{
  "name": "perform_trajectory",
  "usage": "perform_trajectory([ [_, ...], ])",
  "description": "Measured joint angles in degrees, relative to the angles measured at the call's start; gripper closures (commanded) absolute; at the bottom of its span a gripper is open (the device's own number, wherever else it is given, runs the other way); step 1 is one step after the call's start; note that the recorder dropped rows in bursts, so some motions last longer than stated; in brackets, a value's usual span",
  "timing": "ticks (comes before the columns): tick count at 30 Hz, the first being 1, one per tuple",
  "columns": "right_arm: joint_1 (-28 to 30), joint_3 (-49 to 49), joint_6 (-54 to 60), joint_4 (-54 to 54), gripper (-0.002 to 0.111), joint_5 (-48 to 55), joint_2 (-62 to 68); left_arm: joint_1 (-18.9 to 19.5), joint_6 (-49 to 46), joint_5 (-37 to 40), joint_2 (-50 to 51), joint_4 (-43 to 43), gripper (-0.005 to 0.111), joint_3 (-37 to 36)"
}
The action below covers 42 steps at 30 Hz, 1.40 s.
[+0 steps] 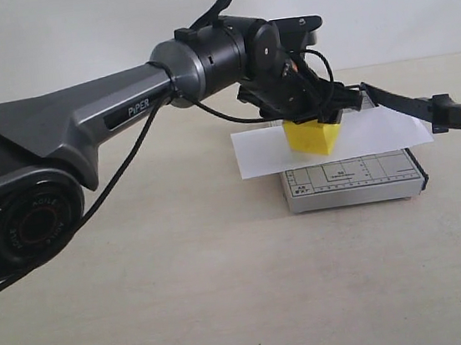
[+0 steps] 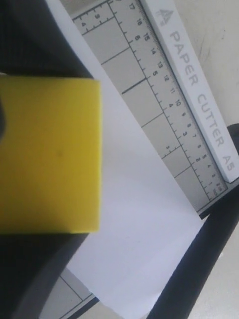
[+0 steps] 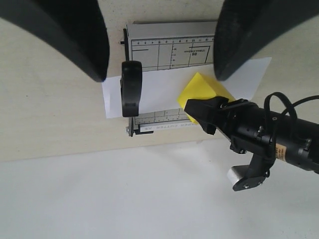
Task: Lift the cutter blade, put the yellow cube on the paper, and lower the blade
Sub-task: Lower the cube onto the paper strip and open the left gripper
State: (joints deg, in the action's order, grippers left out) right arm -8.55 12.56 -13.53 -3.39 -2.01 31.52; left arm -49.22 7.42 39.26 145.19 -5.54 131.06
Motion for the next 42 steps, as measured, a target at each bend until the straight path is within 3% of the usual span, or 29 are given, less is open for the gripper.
perform_trajectory([
  [14,0.0,0.0,0.0,0.37,0.05,0.0,0.0,0.0,-0.57,-1.42,0.72,0.0,0.1,0.09],
  [17,0.0,0.0,0.0,0.37,0.05,0.0,0.0,0.0,-0.57,-1.42,0.72,0.0,0.085,0.09],
  [22,0.0,0.0,0.0,0.37,0.05,0.0,0.0,0.0,-0.57,-1.85,0.72,0.0,0.042,0.09],
  [24,0.0,0.0,0.0,0.37,0.05,0.0,0.0,0.0,-0.67,-1.98,0.72,0.0,0.036,0.09],
  [38,0.0,0.0,0.0,0.37,0.05,0.0,0.0,0.0,-1.19,-3.86,0.02,-0.22,0.034,0.09],
  [42,0.0,0.0,0.0,0.37,0.05,0.0,0.0,0.0,-3.23,-2.68,-2.25,-0.22,0.034,3.05],
])
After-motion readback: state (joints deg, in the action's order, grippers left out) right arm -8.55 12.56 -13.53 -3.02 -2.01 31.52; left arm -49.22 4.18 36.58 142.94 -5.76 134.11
